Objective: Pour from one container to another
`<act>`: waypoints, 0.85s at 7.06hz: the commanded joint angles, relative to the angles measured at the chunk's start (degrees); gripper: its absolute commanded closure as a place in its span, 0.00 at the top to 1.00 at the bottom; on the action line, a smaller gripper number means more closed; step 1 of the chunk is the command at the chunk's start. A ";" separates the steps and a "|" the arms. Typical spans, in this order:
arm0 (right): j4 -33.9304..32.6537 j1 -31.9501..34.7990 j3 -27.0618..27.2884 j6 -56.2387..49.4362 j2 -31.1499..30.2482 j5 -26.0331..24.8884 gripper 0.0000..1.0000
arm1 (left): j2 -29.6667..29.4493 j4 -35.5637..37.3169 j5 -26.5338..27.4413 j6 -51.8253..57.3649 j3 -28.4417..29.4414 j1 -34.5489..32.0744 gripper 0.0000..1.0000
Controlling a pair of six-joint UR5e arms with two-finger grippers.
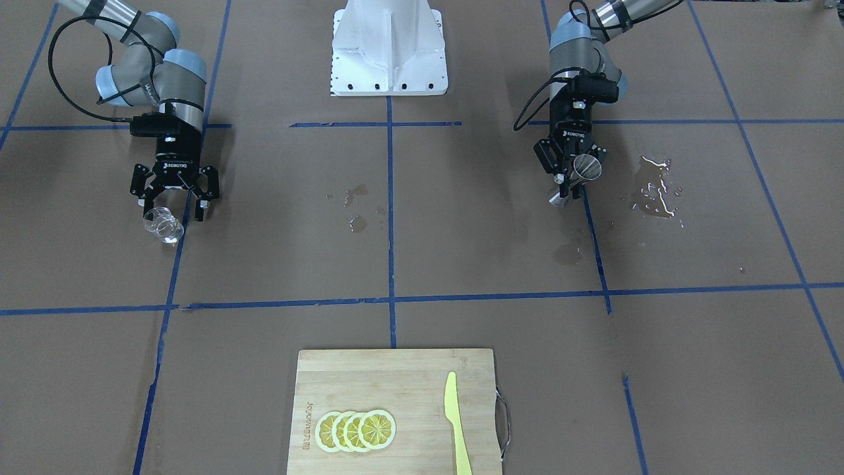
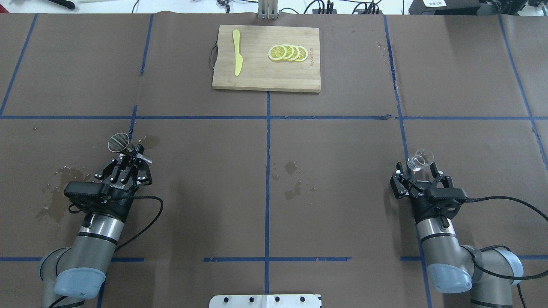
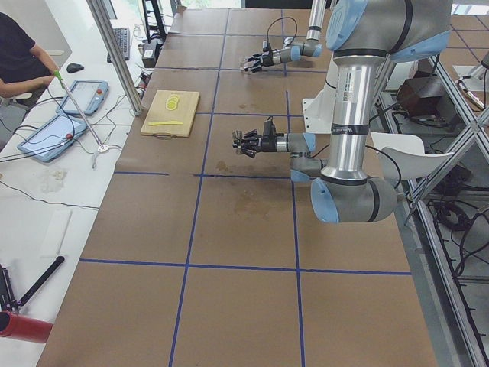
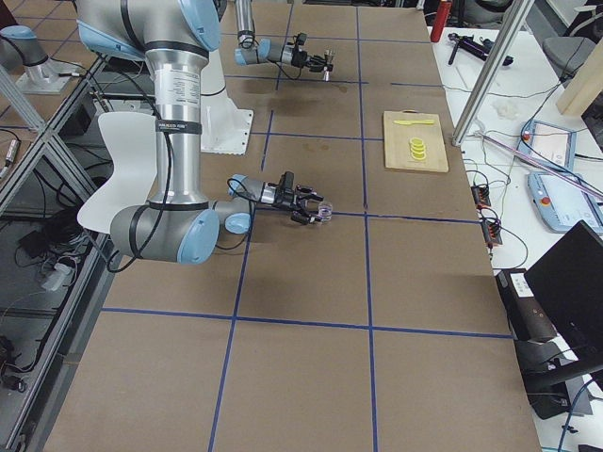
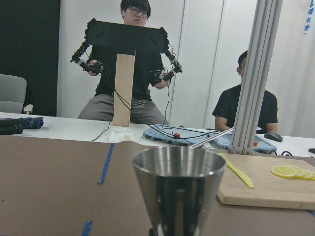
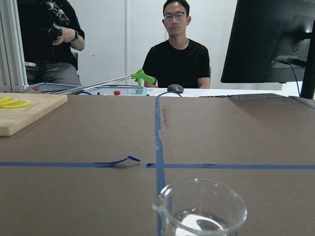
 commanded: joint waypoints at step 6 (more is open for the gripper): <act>0.26 2.98 -1.86 -0.51 0.95 2.77 0.11 | -0.70 -0.01 0.00 0.09 -0.09 0.00 0.00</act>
